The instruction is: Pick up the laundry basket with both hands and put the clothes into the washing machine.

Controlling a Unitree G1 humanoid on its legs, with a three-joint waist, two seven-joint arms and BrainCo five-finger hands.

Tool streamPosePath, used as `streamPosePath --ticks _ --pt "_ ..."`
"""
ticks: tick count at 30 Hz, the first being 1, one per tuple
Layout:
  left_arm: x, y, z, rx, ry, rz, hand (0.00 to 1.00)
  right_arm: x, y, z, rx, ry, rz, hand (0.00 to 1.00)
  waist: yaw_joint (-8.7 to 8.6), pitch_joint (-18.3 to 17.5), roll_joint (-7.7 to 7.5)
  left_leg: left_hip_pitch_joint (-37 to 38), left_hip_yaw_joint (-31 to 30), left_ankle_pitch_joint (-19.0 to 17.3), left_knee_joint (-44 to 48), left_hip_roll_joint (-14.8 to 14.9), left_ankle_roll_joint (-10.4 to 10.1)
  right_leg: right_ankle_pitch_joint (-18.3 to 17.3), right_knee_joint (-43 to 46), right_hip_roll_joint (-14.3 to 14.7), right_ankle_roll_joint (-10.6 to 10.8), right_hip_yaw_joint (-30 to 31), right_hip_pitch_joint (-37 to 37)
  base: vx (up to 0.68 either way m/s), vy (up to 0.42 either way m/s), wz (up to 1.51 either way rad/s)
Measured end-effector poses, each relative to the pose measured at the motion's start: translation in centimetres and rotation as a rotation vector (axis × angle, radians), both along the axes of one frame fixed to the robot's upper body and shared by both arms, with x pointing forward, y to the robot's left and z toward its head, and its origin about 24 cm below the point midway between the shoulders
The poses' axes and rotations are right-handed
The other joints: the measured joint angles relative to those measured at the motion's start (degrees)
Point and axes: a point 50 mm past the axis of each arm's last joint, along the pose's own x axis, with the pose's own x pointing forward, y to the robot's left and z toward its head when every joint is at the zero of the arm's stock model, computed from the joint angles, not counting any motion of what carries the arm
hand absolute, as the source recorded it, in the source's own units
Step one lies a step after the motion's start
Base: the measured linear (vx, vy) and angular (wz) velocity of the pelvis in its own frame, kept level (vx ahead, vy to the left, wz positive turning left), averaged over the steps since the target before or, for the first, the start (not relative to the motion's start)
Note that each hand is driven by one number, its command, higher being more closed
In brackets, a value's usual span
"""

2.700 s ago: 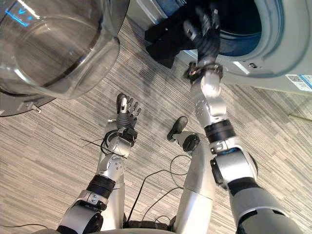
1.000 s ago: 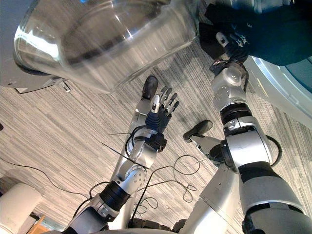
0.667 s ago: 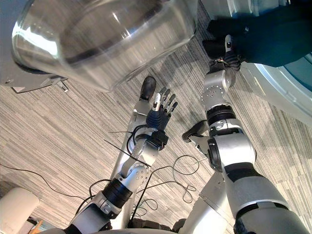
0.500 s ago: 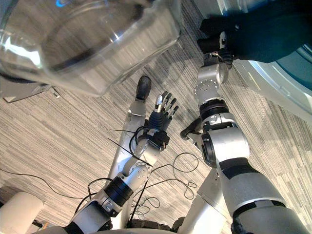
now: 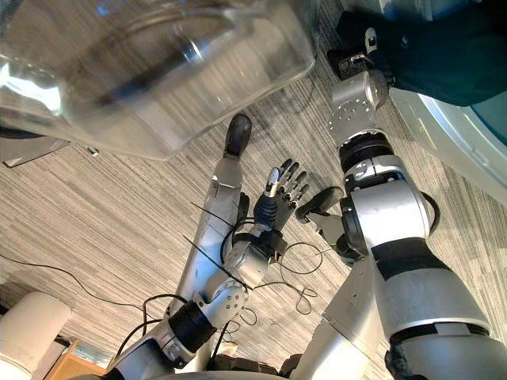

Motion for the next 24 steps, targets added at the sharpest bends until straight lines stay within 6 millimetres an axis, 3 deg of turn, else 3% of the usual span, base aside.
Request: streamPosePath --ticks 6,11,24 --pt "-0.6 -0.2 0.6 -0.019 -0.029 -0.024 0.00 -0.1 -0.8 0.7 -0.019 -0.017 -0.004 1.00 0.00 0.0 0.04 -1.3 0.4 -0.1 1.4 0.4 0.1 0.2 1.8 -0.1 -0.4 1.1 -2.1 -0.10 0.005 -0.09" --pt "-0.8 -0.4 0.4 -0.006 -0.030 -0.036 0.00 -0.5 -1.1 2.7 -0.040 -0.067 -0.019 1.00 -0.66 0.1 0.17 -1.8 0.9 -0.1 1.8 0.8 0.1 0.4 2.7 0.0 -0.6 2.1 -3.3 -0.10 0.003 -0.05" --pt "-0.3 0.4 0.5 -0.021 -0.026 0.000 0.00 -0.6 -1.0 3.4 0.012 -0.098 0.015 1.00 -1.52 0.1 0.22 -1.3 1.9 0.4 2.6 1.1 0.8 1.6 2.5 -0.1 -0.2 3.3 -3.2 -0.08 0.020 -0.02"
